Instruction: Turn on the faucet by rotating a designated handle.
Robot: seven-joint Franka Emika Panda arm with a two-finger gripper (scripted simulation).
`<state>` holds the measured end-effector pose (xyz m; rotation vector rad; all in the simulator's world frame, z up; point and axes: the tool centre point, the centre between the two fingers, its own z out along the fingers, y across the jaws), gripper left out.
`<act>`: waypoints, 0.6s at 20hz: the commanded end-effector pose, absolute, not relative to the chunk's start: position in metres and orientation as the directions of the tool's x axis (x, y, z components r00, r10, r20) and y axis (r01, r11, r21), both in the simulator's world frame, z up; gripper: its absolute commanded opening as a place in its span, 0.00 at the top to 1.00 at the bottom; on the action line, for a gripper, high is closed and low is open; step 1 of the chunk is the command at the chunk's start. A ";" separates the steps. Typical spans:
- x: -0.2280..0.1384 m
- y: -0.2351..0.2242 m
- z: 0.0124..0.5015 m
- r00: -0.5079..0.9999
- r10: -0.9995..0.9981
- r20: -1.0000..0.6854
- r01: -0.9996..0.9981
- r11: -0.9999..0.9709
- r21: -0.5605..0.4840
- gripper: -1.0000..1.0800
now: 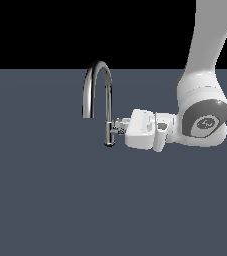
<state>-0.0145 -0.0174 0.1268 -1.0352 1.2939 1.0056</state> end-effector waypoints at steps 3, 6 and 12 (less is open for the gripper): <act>-0.020 -0.019 0.115 0.023 0.000 -1.000 -0.968 0.249 -0.022 1.00; -0.027 -0.019 0.096 0.015 0.000 -1.000 -0.968 0.251 -0.015 1.00; -0.039 -0.020 0.065 0.002 0.000 -1.000 -0.967 0.254 -0.002 1.00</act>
